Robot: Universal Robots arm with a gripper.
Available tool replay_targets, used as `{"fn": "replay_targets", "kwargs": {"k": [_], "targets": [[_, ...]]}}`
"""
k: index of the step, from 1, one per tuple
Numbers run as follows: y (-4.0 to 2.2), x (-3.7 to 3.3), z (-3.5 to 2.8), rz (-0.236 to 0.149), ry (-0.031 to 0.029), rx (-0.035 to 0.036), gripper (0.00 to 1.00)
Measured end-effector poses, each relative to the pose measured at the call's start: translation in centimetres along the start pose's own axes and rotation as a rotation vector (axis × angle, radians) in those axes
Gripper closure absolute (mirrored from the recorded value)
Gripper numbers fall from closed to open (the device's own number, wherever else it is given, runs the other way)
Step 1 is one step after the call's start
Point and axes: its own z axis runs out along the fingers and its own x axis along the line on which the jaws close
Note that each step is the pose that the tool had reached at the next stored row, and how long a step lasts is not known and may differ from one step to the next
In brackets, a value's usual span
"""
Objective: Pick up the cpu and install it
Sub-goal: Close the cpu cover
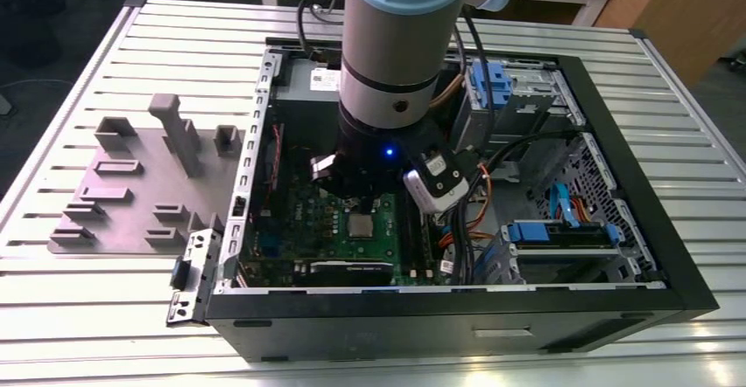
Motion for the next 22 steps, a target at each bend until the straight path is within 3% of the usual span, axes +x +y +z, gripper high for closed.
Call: {"fn": "replay_targets", "kwargs": {"k": [8, 16, 22], "targets": [[0.0, 0.0, 0.0, -0.004, 0.0001, 0.0001, 0.89], [0.0, 0.0, 0.0, -0.102, 0.0035, 0.0018, 0.89], [0.0, 0.0, 0.0, -0.108, 0.0038, 0.0019, 0.89]]}}
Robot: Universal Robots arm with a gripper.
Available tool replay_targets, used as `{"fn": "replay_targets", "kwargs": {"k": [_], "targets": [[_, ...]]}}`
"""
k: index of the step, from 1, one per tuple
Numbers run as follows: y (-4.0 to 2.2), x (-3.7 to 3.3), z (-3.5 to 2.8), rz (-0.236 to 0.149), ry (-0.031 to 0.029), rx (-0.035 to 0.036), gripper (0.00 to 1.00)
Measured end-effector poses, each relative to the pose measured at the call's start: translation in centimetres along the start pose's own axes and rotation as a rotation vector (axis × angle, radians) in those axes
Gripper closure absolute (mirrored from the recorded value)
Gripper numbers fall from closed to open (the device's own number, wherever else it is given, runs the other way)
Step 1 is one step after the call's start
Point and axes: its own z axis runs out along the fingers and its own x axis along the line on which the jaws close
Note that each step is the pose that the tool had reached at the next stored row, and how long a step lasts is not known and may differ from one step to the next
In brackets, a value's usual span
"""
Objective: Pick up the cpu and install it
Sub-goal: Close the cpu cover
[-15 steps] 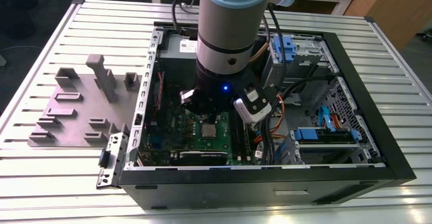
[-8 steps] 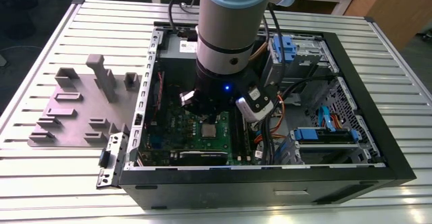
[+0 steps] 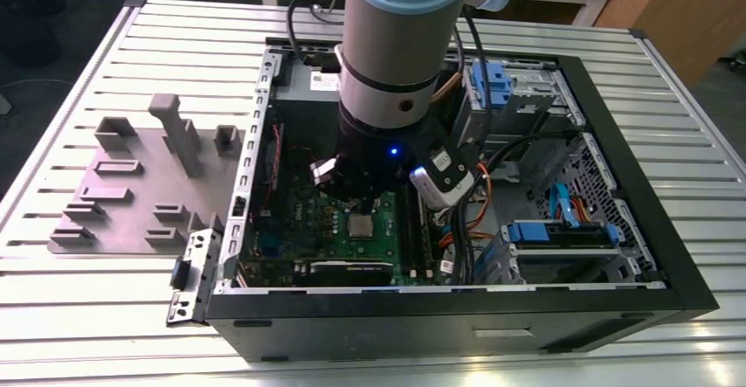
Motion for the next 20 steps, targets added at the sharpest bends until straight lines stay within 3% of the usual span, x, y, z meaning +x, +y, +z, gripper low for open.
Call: {"fn": "replay_targets", "kwargs": {"k": [11, 18, 20], "targets": [[0.0, 0.0, 0.0, -0.023, 0.0008, 0.0004, 0.89], [0.0, 0.0, 0.0, -0.122, 0.0042, 0.0022, 0.89], [0.0, 0.0, 0.0, -0.13, 0.0045, 0.0023, 0.89]]}}
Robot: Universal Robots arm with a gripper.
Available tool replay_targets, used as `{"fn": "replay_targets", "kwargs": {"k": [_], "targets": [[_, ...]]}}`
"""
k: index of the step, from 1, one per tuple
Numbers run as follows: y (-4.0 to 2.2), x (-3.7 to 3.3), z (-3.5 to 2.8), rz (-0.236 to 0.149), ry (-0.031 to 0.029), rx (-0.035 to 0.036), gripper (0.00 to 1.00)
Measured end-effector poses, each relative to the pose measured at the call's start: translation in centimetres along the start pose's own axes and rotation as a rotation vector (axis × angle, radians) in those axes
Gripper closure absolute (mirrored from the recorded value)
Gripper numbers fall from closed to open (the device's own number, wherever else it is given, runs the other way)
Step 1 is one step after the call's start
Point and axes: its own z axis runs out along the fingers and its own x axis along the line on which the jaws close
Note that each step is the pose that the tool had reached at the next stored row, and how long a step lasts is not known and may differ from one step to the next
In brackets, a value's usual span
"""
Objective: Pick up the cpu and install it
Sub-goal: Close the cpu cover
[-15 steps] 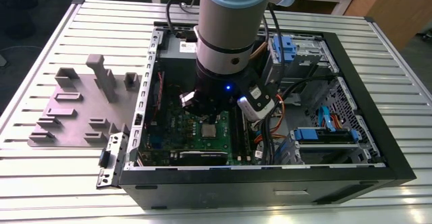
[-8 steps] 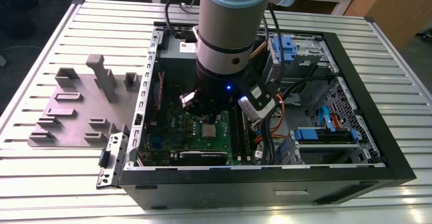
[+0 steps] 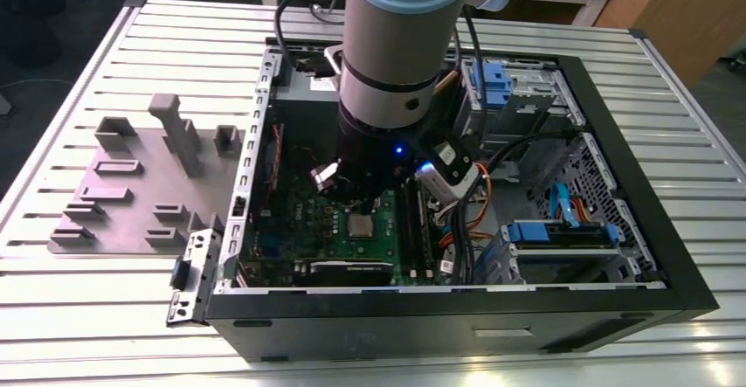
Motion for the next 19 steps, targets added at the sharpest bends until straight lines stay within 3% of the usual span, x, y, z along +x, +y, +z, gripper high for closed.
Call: {"fn": "replay_targets", "kwargs": {"k": [10, 19], "targets": [[-0.03, -0.06, 0.01, -0.001, 0.0, -0.0001, 0.89], [-0.32, -1.0, 0.05, -0.003, 0.0, -0.0001, 0.89]]}}
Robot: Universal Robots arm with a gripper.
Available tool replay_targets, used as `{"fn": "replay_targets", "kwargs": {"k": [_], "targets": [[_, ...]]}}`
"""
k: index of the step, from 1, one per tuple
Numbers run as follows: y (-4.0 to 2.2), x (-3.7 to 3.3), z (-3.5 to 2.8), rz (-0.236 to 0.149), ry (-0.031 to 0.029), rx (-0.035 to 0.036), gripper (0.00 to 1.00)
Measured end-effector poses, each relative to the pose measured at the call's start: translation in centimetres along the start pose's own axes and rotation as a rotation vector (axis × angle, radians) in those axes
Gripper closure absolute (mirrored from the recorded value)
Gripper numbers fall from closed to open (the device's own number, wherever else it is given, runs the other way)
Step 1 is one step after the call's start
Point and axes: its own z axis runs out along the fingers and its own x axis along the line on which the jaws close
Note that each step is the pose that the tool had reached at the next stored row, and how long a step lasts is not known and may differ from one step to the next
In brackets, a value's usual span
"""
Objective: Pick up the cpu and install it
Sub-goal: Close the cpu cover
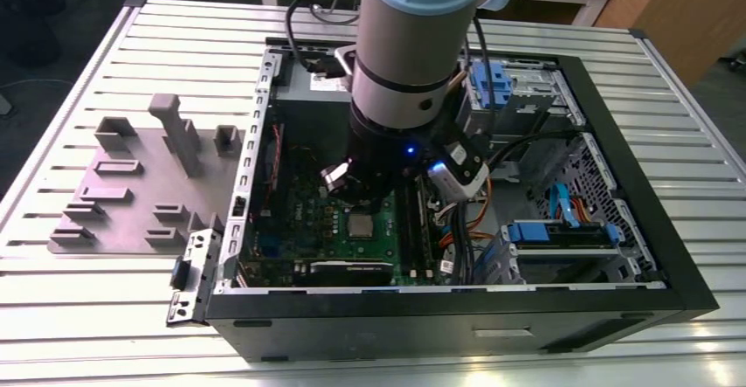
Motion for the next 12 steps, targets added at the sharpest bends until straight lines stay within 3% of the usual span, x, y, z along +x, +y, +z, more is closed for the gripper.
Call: {"fn": "replay_targets", "kwargs": {"k": [3, 9, 12], "targets": [[0.0, -0.01, 0.0, -0.012, 0.0005, 0.0004, 0.89], [0.0, -0.02, 0.01, -0.106, 0.0037, 0.002, 0.89], [0.0, -0.02, 0.01, -0.109, 0.0039, 0.002, 0.89]]}}
